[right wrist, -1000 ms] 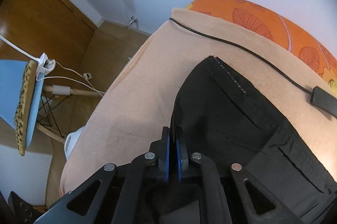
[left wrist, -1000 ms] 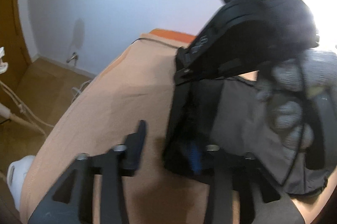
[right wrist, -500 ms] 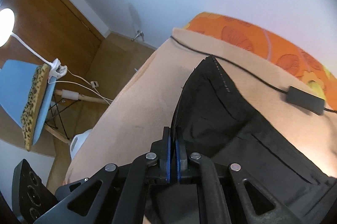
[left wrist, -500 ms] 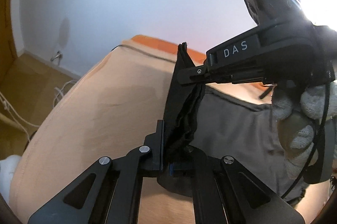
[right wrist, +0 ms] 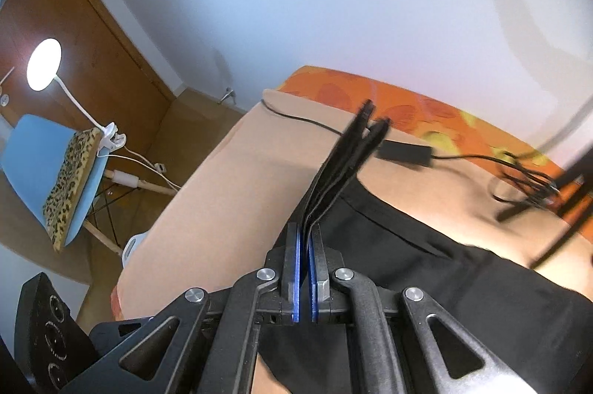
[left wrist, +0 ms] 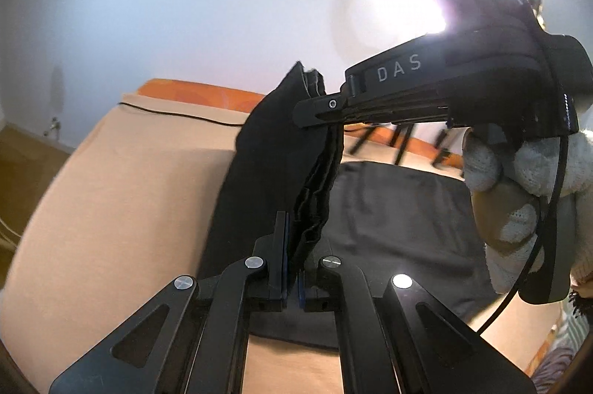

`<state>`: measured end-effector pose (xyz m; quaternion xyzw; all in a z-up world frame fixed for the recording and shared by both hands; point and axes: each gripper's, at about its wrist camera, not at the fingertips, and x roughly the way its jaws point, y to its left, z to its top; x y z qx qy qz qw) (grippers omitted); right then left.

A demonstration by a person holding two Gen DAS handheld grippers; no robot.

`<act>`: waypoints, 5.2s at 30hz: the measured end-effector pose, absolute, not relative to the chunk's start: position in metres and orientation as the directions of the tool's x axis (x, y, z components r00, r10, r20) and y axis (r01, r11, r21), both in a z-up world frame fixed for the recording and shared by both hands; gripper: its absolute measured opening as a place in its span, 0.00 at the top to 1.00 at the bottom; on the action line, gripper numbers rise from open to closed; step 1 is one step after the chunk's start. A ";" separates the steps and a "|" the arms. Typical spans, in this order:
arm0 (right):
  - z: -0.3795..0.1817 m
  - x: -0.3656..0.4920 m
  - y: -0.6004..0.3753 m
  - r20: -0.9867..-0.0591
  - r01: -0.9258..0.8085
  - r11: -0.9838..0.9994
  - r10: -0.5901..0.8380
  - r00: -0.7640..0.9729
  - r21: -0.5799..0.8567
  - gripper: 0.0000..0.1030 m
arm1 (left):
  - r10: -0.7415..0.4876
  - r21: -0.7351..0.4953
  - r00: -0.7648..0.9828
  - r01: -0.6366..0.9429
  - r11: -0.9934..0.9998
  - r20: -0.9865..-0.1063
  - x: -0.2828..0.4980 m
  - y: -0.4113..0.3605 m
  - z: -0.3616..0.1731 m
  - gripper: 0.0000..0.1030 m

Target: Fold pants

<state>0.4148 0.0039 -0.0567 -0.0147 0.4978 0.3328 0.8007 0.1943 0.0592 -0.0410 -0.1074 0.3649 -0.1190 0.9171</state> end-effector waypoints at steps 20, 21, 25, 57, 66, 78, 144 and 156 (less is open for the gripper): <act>-0.069 0.385 -0.132 -0.816 -0.441 0.847 0.466 0.343 0.298 0.99 | -0.396 -0.288 0.613 0.271 0.918 -0.683 0.196 -0.032 -0.055 0.98; -0.070 0.383 -0.138 -0.816 -0.437 0.849 0.463 0.346 0.297 0.99 | -0.399 -0.284 0.610 0.281 0.917 -0.684 0.196 -0.038 -0.055 0.98; -0.073 0.379 -0.172 -0.818 -0.417 0.862 0.449 0.359 0.290 0.99 | -0.413 -0.261 0.597 0.327 0.908 -0.688 0.191 -0.073 -0.057 0.98; -0.102 0.369 -0.336 -0.814 -0.312 0.922 0.357 0.458 0.229 0.99 | -0.373 -0.179 0.543 0.376 0.909 -0.753 0.172 -0.087 -0.060 0.74; -0.090 0.343 -0.351 -0.771 -0.351 0.925 0.330 0.545 0.147 0.99 | -0.291 -0.180 0.537 0.249 0.952 -0.792 0.203 -0.047 -0.094 0.74; -0.144 0.359 -0.381 -0.833 -0.224 0.938 0.338 0.439 0.263 0.96 | -0.244 -0.137 0.492 0.243 0.960 -0.836 0.220 -0.048 -0.128 0.74; -0.154 0.408 -0.085 -0.908 -0.431 0.868 0.362 0.210 0.246 0.60 | -0.383 -0.365 0.463 0.130 0.922 -0.800 0.211 -0.001 -0.138 0.55; -0.166 0.411 -0.051 -0.966 -0.470 0.882 0.158 0.204 0.045 0.69 | -0.410 -0.408 0.455 0.107 0.907 -0.790 0.215 0.003 -0.139 0.54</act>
